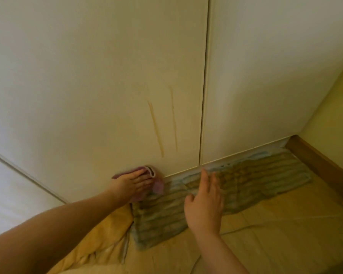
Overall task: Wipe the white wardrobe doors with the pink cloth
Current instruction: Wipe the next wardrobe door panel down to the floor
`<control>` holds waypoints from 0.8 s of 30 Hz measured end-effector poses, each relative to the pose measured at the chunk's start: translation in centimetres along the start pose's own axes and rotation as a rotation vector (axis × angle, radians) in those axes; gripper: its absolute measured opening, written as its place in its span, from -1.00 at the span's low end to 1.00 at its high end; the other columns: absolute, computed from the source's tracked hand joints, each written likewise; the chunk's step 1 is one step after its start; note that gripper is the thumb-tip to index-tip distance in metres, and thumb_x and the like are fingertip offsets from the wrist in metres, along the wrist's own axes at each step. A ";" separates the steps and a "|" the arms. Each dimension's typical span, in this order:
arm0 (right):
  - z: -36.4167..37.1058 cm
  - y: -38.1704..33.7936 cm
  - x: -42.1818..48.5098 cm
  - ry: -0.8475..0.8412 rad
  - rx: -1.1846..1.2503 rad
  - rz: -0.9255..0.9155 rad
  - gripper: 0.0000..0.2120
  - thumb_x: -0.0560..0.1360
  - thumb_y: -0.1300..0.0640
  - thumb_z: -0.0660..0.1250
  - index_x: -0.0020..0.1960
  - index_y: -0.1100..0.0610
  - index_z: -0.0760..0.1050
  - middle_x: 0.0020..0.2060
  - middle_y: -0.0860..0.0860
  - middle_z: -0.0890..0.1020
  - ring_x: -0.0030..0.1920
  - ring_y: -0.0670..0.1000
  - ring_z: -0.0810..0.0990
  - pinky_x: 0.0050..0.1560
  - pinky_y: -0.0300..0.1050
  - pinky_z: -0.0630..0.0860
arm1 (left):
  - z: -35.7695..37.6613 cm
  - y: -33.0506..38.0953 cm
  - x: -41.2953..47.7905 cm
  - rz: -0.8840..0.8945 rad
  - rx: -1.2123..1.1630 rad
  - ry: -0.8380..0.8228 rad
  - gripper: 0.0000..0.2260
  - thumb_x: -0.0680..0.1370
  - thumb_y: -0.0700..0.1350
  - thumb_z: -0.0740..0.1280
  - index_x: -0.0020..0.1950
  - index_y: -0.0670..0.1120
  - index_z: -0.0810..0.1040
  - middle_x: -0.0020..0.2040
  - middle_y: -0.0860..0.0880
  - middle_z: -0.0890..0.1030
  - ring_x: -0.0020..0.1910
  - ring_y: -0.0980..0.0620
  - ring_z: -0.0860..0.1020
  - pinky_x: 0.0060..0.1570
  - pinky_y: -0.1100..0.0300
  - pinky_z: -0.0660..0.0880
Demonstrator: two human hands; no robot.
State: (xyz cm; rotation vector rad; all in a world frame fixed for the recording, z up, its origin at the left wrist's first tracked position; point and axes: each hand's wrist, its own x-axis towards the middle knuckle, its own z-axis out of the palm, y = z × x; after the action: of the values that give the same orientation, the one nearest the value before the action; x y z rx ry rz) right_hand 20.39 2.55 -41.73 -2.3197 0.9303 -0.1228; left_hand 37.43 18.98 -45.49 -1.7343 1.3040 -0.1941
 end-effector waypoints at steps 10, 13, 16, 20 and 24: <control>0.6 -0.1 0.1 -0.002 0.018 0.023 -0.35 0.58 0.06 0.12 0.52 -0.03 -0.20 0.52 0.02 -0.12 0.51 0.04 -0.05 0.45 -0.05 -0.03 | 0.8 -2.5 0.1 0.101 0.011 0.351 -0.48 0.33 -0.09 0.03 0.15 -0.02 0.64 0.14 0.11 0.60 0.15 0.19 0.55 0.44 0.06 0.08; 0.5 -0.5 -0.1 -0.011 0.000 0.020 -0.34 0.58 0.06 0.12 0.51 -0.03 -0.20 0.52 0.02 -0.12 0.51 0.03 -0.05 0.45 -0.05 -0.04 | -2.3 -3.3 2.3 -0.004 0.016 0.478 -0.53 0.36 -0.09 0.05 0.06 -0.02 0.68 0.17 0.05 0.61 0.12 0.08 0.60 0.44 0.07 -0.02; 0.3 0.0 0.1 0.012 -0.015 0.034 -0.33 0.57 0.05 0.15 0.51 -0.03 -0.20 0.52 0.03 -0.10 0.50 0.04 -0.02 0.44 -0.08 -0.01 | -7.4 -3.5 6.0 -0.128 -0.069 0.563 -0.50 0.41 -0.10 0.05 0.26 -0.08 0.56 0.28 -0.01 0.55 0.28 -0.01 0.50 0.43 0.05 -0.09; -0.1 0.1 0.0 0.024 0.003 0.058 -0.32 0.56 0.05 0.17 0.52 -0.02 -0.19 0.52 0.01 -0.10 0.50 0.03 -0.03 0.45 -0.07 0.01 | -5.9 -3.3 5.5 -0.037 -0.005 0.428 -0.46 0.35 -0.07 0.00 0.17 -0.01 0.63 0.22 0.07 0.58 0.21 0.09 0.54 0.47 0.02 -0.18; -0.2 -0.1 0.0 0.037 0.025 0.039 -0.33 0.56 0.06 0.16 0.51 -0.04 -0.18 0.52 0.01 -0.08 0.51 0.01 -0.05 0.44 -0.06 0.01 | -6.1 -6.0 3.8 -0.043 0.004 0.526 -0.54 0.42 -0.03 0.06 0.18 -0.03 0.62 0.19 0.06 0.60 0.18 0.05 0.56 0.48 0.03 -0.18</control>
State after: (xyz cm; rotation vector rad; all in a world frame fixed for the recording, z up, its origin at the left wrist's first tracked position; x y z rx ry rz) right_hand 20.44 2.49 -41.47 -2.2820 0.9855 -0.1605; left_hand 39.45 12.46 -39.06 -1.7730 1.6314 -0.7149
